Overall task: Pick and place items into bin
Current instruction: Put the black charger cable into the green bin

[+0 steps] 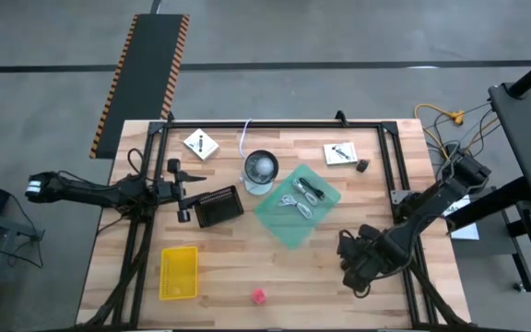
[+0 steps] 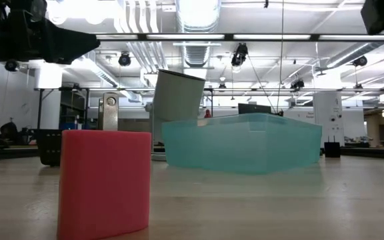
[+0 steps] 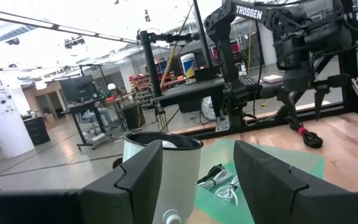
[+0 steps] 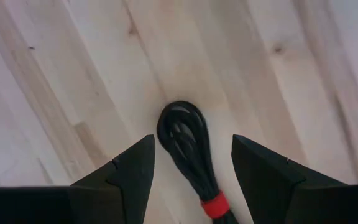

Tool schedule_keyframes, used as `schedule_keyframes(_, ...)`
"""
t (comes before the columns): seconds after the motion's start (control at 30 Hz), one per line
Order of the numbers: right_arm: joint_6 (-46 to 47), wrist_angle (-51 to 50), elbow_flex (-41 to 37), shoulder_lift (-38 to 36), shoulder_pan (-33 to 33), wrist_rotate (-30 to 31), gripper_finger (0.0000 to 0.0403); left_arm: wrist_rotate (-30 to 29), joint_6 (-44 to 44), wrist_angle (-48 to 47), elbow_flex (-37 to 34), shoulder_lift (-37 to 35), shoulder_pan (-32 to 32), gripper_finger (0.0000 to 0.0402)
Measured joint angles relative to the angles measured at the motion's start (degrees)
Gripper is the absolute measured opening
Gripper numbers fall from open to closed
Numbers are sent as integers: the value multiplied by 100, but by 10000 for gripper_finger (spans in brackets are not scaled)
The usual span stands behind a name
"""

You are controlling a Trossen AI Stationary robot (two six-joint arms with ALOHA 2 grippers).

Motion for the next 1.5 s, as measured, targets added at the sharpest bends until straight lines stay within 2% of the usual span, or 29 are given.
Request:
schedule_keyframes(0.13,-25,539,-292,-1,0,-25,199,-1,0,0,0,0,0,183)
schedule_keyframes(0.47,20,1178,-790,-1,9,-185,199,-1,-2,-22,0,0,0,183)
schedule_keyframes(0.9,-211,1571,-1206,1,17,-318,199,1,-2,-17,0,0,0,183)
schedule_keyframes(1.17,-491,1631,-1272,275,17,-341,195,1,-2,-10,0,0,-1,183)
schedule_keyframes(1.33,-593,1658,-1259,355,17,-455,166,1,-2,4,0,0,-2,183)
schedule_keyframes(1.5,-791,1700,-1261,335,18,-488,102,1,-2,1,0,0,0,183)
